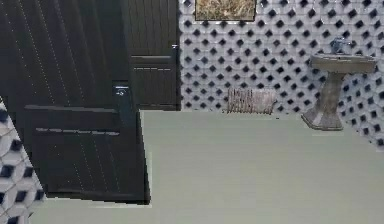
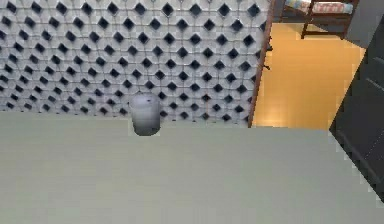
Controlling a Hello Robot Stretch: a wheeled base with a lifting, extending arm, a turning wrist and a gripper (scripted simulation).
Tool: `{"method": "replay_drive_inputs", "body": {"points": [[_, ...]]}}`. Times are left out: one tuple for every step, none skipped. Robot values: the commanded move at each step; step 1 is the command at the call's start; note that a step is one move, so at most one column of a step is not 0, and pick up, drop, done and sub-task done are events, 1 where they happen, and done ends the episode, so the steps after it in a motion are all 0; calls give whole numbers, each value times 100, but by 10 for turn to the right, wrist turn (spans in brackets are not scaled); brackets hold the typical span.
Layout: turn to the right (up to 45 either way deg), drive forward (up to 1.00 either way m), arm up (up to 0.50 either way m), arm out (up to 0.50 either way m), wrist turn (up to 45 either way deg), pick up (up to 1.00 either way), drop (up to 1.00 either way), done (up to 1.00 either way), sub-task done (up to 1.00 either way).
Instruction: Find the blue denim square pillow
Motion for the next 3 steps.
{"method": "replay_drive_inputs", "body": {"points": [[150, 0, 0, 0, 0, 0, 0, 0, 0], [0, 90, 0, 0, 0, 0, 0, 0, 0], [-210, 0, 0, 0, 0, 0, 0, 0, 0]]}}
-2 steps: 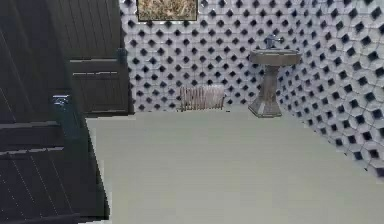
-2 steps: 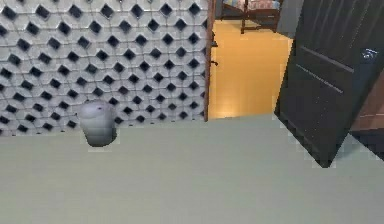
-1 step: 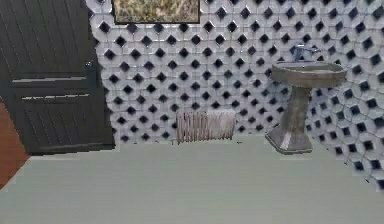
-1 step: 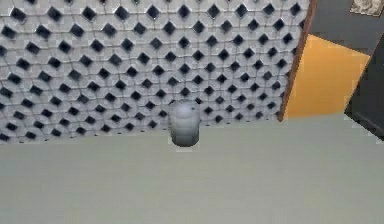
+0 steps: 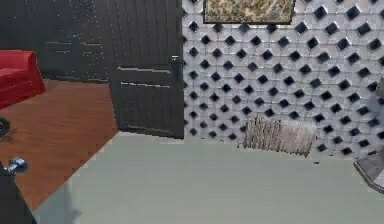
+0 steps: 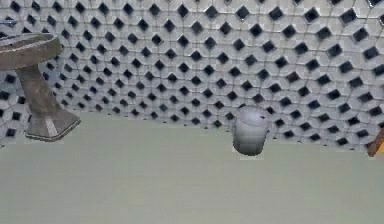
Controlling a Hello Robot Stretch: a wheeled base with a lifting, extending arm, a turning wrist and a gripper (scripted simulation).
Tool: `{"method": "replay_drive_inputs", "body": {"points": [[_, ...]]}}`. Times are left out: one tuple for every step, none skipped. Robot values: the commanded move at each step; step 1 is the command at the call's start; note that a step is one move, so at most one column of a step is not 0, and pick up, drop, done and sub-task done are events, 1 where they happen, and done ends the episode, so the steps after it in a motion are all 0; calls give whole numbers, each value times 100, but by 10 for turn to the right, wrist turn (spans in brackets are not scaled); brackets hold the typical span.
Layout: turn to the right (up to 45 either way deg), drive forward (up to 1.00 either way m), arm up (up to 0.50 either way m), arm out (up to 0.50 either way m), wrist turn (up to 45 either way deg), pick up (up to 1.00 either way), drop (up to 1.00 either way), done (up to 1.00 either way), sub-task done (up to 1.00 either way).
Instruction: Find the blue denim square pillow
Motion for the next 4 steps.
{"method": "replay_drive_inputs", "body": {"points": [[0, 100, 0, 0, 0, 0, 0, 0, 0], [0, 20, 0, 0, 0, 0, 0, 0, 0], [-450, 0, 0, 0, 0, 0, 0, 0, 0], [-240, 0, 0, 0, 0, 0, 0, 0, 0]]}}
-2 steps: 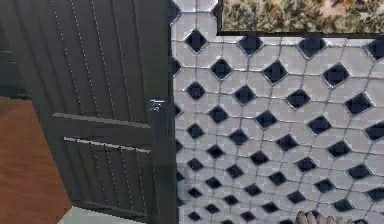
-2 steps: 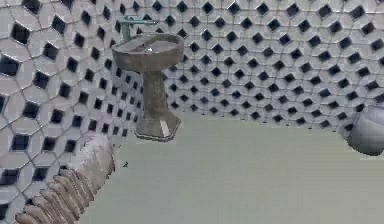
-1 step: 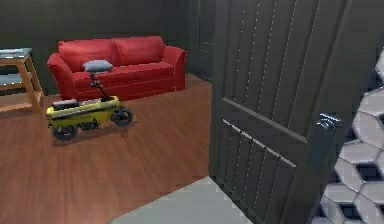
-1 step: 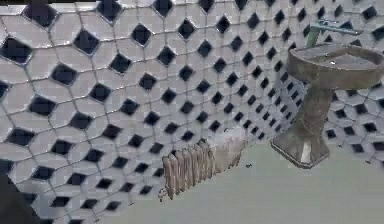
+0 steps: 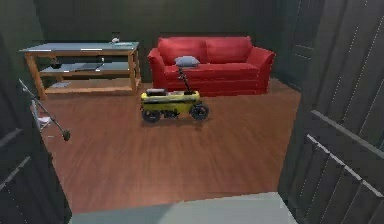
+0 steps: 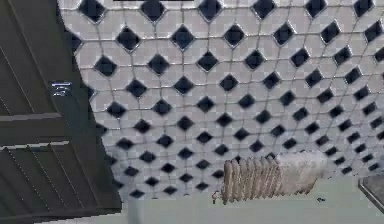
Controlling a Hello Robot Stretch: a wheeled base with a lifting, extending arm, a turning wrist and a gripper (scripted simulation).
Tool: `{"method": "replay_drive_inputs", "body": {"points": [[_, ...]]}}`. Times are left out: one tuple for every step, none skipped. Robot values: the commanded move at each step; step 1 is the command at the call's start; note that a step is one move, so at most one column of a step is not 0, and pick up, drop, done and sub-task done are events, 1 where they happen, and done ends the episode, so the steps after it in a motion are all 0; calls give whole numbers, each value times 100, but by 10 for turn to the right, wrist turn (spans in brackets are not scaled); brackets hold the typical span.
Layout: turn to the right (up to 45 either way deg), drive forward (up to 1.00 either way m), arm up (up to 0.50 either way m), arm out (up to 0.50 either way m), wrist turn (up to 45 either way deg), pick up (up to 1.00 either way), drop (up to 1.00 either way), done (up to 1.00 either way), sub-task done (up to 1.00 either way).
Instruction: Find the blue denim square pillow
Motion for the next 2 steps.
{"method": "replay_drive_inputs", "body": {"points": [[0, 45, 0, 0, 0, 0, 0, 0, 0], [-300, 0, 0, 0, 0, 0, 0, 0, 0]]}}
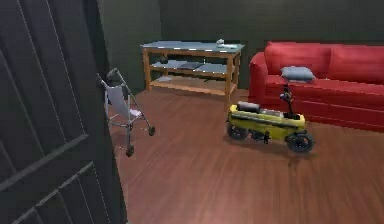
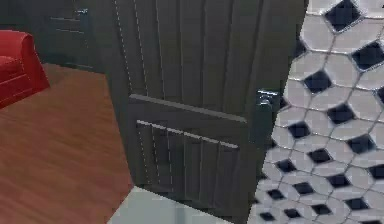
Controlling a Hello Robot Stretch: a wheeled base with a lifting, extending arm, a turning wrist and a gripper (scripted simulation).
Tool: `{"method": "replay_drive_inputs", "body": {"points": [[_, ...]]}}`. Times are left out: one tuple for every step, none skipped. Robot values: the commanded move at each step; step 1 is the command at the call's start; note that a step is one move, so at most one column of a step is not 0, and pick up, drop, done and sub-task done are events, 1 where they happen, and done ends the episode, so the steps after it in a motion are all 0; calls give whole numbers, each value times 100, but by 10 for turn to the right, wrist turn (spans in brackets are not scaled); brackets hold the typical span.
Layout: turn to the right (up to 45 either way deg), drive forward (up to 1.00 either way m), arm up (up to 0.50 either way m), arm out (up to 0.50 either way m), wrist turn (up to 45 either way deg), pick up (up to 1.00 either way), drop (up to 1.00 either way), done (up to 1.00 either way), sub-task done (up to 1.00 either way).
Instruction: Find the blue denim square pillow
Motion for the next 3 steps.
{"method": "replay_drive_inputs", "body": {"points": [[0, 100, 0, 0, 0, 0, 0, 0, 0], [0, 100, 0, 0, 0, 0, 0, 0, 0], [-90, 0, 0, 0, 0, 0, 0, 0, 0]]}}
